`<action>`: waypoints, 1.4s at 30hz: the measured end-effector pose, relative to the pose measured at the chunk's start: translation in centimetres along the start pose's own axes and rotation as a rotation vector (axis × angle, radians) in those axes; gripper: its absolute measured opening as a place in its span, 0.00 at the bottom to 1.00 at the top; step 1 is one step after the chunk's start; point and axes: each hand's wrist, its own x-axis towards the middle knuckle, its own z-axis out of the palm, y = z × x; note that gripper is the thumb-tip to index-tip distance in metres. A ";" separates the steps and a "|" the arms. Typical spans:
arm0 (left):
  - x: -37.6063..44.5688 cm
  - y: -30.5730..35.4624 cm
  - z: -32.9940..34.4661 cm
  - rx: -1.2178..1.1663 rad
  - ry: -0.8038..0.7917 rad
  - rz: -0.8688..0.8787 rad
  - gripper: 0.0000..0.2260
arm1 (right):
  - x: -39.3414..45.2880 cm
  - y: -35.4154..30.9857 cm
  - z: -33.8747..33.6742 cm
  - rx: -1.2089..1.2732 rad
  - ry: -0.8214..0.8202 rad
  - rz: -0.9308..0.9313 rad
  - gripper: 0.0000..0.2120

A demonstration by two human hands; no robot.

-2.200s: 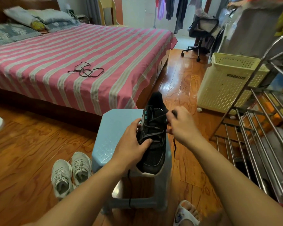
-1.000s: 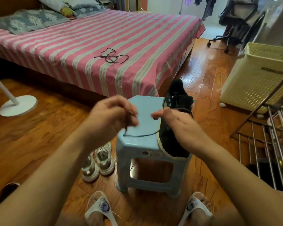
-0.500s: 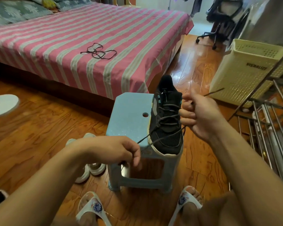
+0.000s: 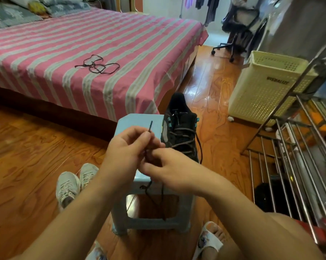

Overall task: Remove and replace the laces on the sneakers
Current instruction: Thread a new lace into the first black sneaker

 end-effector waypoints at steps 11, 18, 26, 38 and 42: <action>5.3 -5.3 -0.1 0.725 -0.036 0.074 0.08 | 2.3 6.8 -2.5 -0.624 0.847 -0.030 0.07; 5.7 -5.9 0.7 0.802 -0.039 0.128 0.07 | 2.0 6.6 -1.4 -0.636 0.843 0.033 0.05; 6.3 -5.5 1.1 0.777 -0.038 0.137 0.07 | 2.3 6.4 -0.3 -0.253 0.789 0.093 0.10; 7.4 -5.7 0.1 1.054 -0.173 0.488 0.07 | 2.9 6.1 0.0 -0.169 0.868 0.099 0.11; 7.4 -5.6 0.5 0.972 -0.117 0.335 0.08 | 3.3 5.9 -0.5 -0.146 0.846 0.136 0.13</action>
